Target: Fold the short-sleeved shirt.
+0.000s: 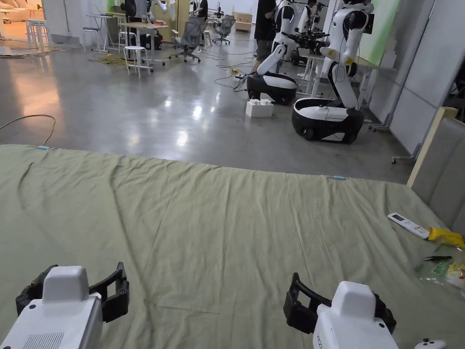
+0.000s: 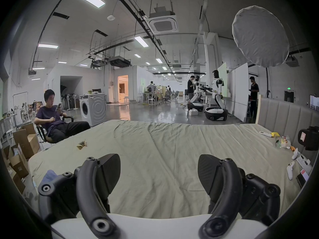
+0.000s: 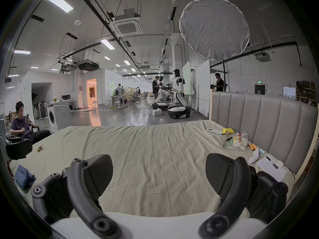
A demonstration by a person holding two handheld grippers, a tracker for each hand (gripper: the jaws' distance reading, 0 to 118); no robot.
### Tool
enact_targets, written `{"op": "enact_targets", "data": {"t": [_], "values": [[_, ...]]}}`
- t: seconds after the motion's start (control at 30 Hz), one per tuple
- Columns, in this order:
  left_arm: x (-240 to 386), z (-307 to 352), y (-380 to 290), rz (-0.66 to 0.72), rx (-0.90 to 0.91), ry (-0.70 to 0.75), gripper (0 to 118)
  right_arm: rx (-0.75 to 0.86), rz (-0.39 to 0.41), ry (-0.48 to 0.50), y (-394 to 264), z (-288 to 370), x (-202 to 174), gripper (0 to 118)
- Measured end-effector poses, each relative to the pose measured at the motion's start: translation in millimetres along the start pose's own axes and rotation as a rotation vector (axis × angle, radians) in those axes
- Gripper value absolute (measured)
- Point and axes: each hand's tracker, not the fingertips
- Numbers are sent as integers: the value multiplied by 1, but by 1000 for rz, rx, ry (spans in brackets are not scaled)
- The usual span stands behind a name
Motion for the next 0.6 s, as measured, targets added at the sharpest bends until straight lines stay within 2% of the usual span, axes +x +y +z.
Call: {"op": "enact_targets", "data": {"t": [0.07, 0.13, 0.2, 0.23, 0.3, 0.47, 0.53, 0.6], "values": [[0, -2, -1, -3, -5, 17, 105, 17, 23, -26, 3, 0, -1, 110], [-1, -3, -1, -2, -1, 12, 105, 50, 58, -34, 7, -1, -2, 110], [-1, -4, -1, 3, -3, -10, 107, 30, 54, -16, 9, -6, -1, 111], [0, -4, -2, -3, -4, -17, 110, 34, 43, 6, 9, -9, 1, 111], [4, -6, -1, -23, -11, -14, 111, -43, -60, 42, 5, -16, 6, 111], [10, -4, 3, -40, 6, -34, 111, -28, -58, -11, 1, -18, 7, 111], [11, -3, 6, -28, 6, -50, 111, -30, -61, -1, 0, -17, 9, 111], [12, -2, 9, -14, 11, -61, 111, -44, -105, 35, -1, -17, 11, 111]]}}
